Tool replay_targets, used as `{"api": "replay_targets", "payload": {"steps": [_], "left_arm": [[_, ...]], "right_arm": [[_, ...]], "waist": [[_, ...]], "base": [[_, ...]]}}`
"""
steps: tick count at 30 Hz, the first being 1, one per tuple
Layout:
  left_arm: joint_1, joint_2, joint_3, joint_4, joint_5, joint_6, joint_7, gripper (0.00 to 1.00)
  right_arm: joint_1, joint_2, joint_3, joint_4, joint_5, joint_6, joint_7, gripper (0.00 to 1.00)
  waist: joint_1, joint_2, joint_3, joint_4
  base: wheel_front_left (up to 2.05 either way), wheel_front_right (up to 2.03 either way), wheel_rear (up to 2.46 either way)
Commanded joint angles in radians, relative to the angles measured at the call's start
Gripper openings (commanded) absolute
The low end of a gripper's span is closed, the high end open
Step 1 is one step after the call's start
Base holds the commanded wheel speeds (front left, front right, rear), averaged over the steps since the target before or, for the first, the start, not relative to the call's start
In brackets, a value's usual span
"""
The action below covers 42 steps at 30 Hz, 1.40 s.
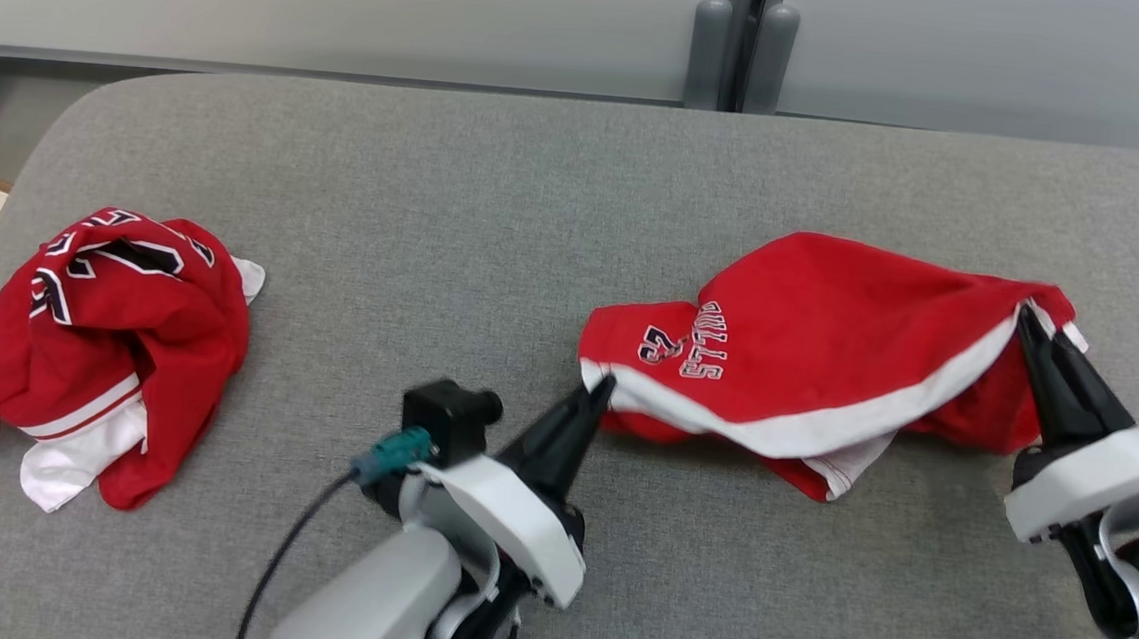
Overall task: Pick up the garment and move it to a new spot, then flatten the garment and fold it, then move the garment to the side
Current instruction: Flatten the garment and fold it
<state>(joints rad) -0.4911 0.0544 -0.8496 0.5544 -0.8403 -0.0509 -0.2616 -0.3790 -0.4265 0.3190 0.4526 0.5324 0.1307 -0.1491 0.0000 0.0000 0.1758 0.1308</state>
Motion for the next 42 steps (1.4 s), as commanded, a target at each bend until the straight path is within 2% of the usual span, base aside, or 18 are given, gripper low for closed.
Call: {"api": "replay_targets", "payload": {"steps": [1, 5, 11, 13, 17, 18, 19, 20, 22, 23, 28, 35, 39, 42], "left_arm": [[-0.011, 0.015, 0.041, -0.034, 0.03, -0.002, -0.004, 0.0], [-0.044, 0.046, 0.187, -0.201, 0.134, 0.009, -0.005, 0.0], [-0.124, 0.083, 0.315, -0.356, 0.185, 0.045, -0.003, 0.0], [-0.156, 0.09, 0.34, -0.391, 0.181, 0.062, 0.005, 0.0], [-0.196, 0.119, 0.38, -0.429, 0.186, 0.111, 0.043, 0.0], [-0.196, 0.119, 0.38, -0.429, 0.186, 0.111, 0.043, 0.0], [-0.199, 0.125, 0.399, -0.443, 0.183, 0.137, 0.057, 0.0], [-0.199, 0.125, 0.399, -0.443, 0.183, 0.137, 0.057, 0.0], [-0.169, 0.126, 0.428, -0.47, 0.159, 0.173, 0.066, 0.0], [-0.169, 0.126, 0.428, -0.47, 0.159, 0.173, 0.066, 0.0], [-0.108, 0.115, 0.447, -0.538, 0.111, 0.202, 0.09, 0.0], [-0.099, 0.153, 0.453, -0.622, 0.104, 0.233, 0.157, 0.0], [-0.2, 0.163, 0.451, -0.603, 0.098, 0.243, 0.232, 0.0], [-0.334, 0.14, 0.458, -0.536, 0.087, 0.237, 0.275, 0.0]], "right_arm": [[-0.026, -0.024, 0.025, -0.027, -0.014, 0.0, 0.005, 0.0], [-0.133, -0.122, 0.133, -0.147, 0.005, 0.0, 0.068, 0.0], [-0.336, -0.197, 0.221, -0.261, 0.081, 0.0, 0.145, 0.0], [-0.394, -0.183, 0.225, -0.263, 0.135, 0.0, 0.163, 0.0], [-0.469, -0.134, 0.187, -0.235, 0.316, 0.0, 0.212, 0.0], [-0.469, -0.134, 0.187, -0.235, 0.316, 0.0, 0.212, 0.0], [-0.478, -0.107, 0.157, -0.205, 0.4, 0.0, 0.243, 0.0], [-0.478, -0.107, 0.157, -0.205, 0.4, 0.0, 0.243, 0.0], [-0.453, -0.074, 0.119, -0.177, 0.52, 0.0, 0.311, 0.0], [-0.453, -0.074, 0.119, -0.177, 0.52, 0.0, 0.311, 0.0], [-0.374, -0.053, 0.072, -0.177, 0.677, 0.0, 0.445, 0.0], [-0.346, -0.061, 0.015, -0.225, 0.759, 0.0, 0.595, 0.0], [-0.45, -0.043, -0.026, -0.219, 0.727, 0.0, 0.641, 0.0], [-0.581, -0.015, -0.057, -0.186, 0.687, 0.0, 0.671, 0.0]], "waist": [[0.0, 0.0, -0.011, 0.002], [0.0, 0.0, -0.051, -0.005], [0.0, 0.0, -0.108, -0.026], [0.0, 0.0, -0.129, -0.032], [0.0, 0.0, -0.175, -0.042], [0.0, 0.0, -0.175, -0.042], [0.0, 0.0, -0.195, -0.045], [0.0, 0.0, -0.195, -0.045], [0.0, 0.0, -0.215, -0.046], [0.0, 0.0, -0.215, -0.046], [0.0, 0.0, -0.223, -0.045], [0.0, 0.0, -0.16, -0.055], [0.0, 0.0, -0.04, -0.068], [0.0, 0.0, 0.084, -0.068]], "base": [[0.0, 0.0, 0.0], [0.0, 0.0, 0.0], [0.0, 0.0, 0.0], [0.0, 0.0, 0.0], [0.0, 0.0, 0.0], [0.0, 0.0, 0.0], [0.0, 0.0, 0.0], [0.0, 0.0, 0.0], [0.0, 0.0, 0.0], [0.0, 0.0, 0.0], [0.0, 0.0, 0.0], [0.0, 0.0, 0.0], [0.0, 0.0, 0.0], [0.0, 0.0, 0.0]]}}
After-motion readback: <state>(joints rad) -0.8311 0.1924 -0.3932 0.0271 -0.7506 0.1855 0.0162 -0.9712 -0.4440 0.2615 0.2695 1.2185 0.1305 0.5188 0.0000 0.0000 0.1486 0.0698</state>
